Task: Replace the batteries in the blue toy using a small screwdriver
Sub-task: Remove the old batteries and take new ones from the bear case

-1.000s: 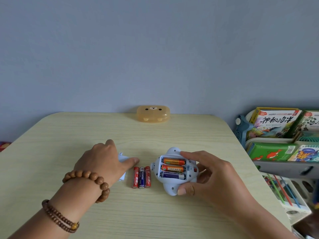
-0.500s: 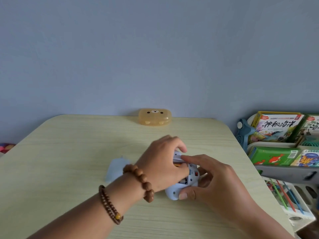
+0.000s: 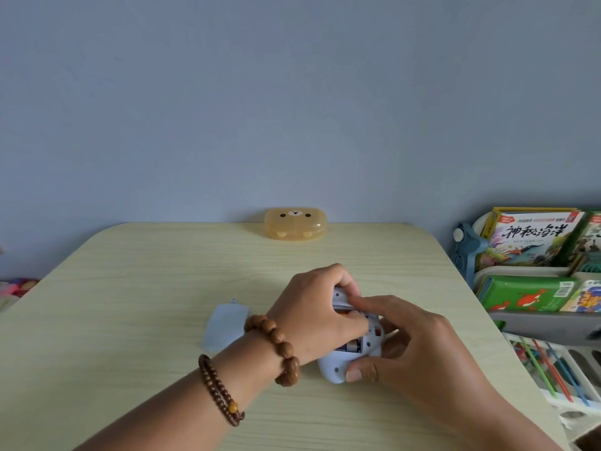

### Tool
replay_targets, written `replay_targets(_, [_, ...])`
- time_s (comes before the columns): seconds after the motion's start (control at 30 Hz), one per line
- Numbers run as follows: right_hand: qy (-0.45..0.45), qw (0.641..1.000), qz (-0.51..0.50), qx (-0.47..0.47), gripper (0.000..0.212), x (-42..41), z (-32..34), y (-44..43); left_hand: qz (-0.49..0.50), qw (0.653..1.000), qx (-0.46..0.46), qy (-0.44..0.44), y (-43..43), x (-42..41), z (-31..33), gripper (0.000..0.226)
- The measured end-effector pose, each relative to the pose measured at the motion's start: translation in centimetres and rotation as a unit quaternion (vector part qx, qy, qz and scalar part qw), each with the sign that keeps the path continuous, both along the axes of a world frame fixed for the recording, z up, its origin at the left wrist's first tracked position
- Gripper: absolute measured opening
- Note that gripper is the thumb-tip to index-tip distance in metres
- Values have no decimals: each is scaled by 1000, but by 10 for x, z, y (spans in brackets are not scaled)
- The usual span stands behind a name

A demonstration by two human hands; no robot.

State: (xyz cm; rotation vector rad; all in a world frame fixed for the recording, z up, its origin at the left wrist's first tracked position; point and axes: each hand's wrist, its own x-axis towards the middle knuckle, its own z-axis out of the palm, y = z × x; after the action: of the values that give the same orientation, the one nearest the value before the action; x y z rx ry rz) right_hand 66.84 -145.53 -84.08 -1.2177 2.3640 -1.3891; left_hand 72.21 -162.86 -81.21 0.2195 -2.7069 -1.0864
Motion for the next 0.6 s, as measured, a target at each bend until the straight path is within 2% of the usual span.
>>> replay_targets(0.37, [5,1000,-7,2,76,0,-2,0,19,999,15,40,8,-2,-5,13])
replay_targets(0.6, [0,1000,-10,-1,76,2,-1,-1,-18,997,-12,76,6,5,-11,30])
